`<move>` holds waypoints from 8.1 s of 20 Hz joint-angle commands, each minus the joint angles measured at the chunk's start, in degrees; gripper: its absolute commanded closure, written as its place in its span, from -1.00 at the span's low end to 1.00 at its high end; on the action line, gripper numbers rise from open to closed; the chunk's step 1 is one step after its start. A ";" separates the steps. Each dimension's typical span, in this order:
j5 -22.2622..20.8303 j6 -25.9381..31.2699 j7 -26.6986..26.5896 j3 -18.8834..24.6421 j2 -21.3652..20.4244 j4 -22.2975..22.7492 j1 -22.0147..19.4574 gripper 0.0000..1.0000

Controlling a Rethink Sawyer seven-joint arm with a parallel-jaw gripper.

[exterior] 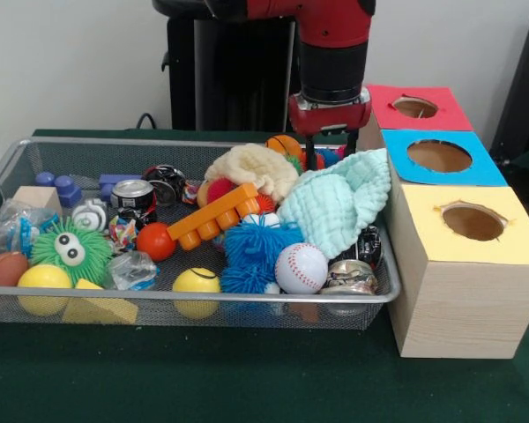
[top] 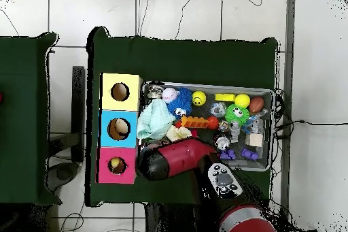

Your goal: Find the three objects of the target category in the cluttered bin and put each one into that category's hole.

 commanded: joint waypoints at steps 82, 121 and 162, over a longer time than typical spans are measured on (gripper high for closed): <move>-12.15 31.25 -24.00 18.88 2.40 -16.76 -26.22 1.00; -16.05 41.14 -33.29 18.38 -6.37 -19.43 -25.56 1.00; -23.44 33.16 -28.95 16.52 3.15 -9.55 -36.54 1.00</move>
